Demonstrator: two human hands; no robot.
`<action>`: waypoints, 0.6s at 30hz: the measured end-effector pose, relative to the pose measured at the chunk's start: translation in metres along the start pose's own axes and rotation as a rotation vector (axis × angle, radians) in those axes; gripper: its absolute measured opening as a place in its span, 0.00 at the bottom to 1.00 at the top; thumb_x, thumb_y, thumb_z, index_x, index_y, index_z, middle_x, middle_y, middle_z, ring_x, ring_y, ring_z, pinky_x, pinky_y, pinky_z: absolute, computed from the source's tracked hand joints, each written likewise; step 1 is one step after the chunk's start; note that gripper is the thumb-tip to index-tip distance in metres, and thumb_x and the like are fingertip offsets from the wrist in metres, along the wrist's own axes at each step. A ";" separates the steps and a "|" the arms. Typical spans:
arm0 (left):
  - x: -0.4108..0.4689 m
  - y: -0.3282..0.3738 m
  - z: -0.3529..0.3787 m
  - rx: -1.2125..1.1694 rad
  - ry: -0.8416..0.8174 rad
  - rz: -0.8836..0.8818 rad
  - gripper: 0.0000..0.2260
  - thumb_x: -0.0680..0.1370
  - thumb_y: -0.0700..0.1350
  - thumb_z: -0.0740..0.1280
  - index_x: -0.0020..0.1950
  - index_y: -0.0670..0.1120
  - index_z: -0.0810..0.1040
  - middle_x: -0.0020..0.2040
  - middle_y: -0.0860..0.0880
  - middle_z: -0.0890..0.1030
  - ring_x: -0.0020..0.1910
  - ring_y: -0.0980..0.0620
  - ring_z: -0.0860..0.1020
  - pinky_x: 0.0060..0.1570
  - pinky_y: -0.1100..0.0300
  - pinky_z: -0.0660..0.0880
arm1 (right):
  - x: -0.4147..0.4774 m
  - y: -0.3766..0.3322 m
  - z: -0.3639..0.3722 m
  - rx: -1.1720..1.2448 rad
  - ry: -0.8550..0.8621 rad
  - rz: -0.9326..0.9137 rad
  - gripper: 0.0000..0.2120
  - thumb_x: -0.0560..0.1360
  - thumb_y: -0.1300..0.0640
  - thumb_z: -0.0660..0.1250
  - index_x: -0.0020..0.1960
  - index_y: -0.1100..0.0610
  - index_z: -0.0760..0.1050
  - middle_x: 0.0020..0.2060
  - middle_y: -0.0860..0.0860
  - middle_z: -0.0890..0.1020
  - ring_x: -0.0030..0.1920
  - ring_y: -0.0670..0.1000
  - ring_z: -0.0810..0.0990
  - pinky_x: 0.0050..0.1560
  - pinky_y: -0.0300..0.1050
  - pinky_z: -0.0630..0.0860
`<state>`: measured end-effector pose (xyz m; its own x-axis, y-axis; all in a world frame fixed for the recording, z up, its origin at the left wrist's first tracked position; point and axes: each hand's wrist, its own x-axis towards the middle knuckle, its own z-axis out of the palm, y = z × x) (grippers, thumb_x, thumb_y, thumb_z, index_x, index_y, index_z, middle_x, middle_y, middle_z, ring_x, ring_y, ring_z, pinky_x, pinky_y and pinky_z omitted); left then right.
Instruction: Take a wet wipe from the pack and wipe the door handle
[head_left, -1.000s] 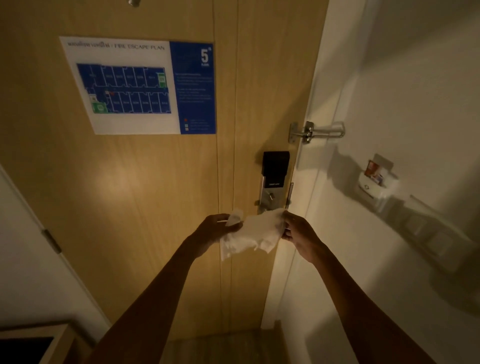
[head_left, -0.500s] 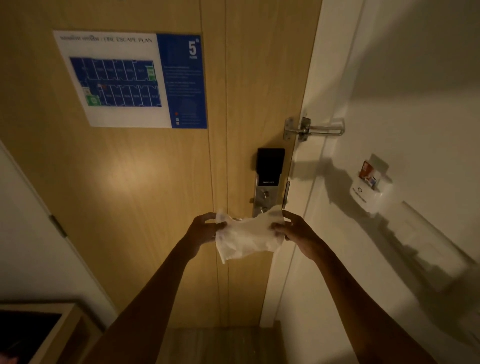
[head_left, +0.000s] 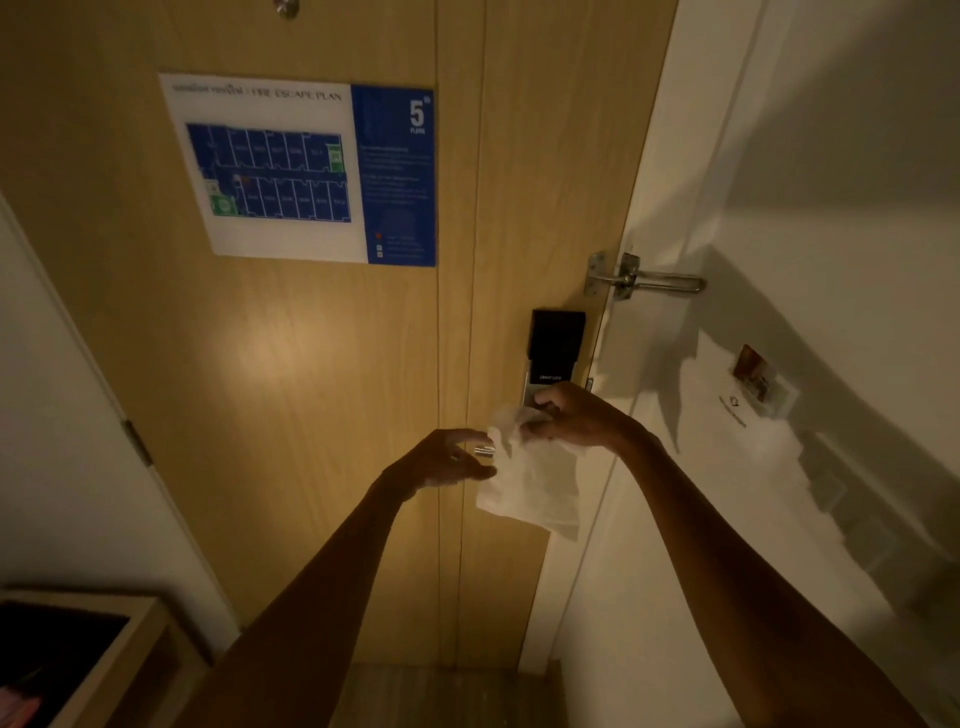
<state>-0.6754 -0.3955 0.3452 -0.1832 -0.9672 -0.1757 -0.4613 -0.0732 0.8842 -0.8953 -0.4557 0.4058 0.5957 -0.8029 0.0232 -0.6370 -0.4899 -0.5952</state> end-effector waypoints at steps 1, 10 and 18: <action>0.003 0.005 0.001 0.003 0.024 0.032 0.24 0.70 0.49 0.76 0.66 0.50 0.76 0.56 0.46 0.83 0.55 0.50 0.81 0.60 0.53 0.77 | 0.002 -0.003 -0.003 -0.032 -0.008 -0.020 0.16 0.71 0.50 0.75 0.54 0.56 0.78 0.46 0.49 0.80 0.46 0.50 0.80 0.42 0.36 0.73; 0.008 0.028 -0.012 -0.055 0.067 0.133 0.18 0.72 0.51 0.73 0.59 0.46 0.81 0.51 0.52 0.84 0.51 0.53 0.83 0.48 0.62 0.82 | 0.001 0.001 -0.016 0.223 0.069 0.038 0.12 0.75 0.45 0.69 0.50 0.54 0.80 0.42 0.51 0.84 0.45 0.50 0.83 0.45 0.42 0.77; -0.002 0.050 -0.035 -0.150 -0.082 0.156 0.13 0.73 0.52 0.73 0.56 0.54 0.80 0.54 0.50 0.85 0.52 0.54 0.84 0.47 0.61 0.81 | -0.019 0.032 0.020 0.683 -0.066 0.066 0.19 0.72 0.45 0.72 0.58 0.53 0.79 0.55 0.55 0.83 0.57 0.54 0.82 0.58 0.50 0.76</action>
<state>-0.6682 -0.4056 0.4050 -0.3152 -0.9471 -0.0609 -0.2885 0.0345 0.9569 -0.9169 -0.4494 0.3703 0.6083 -0.7909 -0.0668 -0.2348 -0.0990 -0.9670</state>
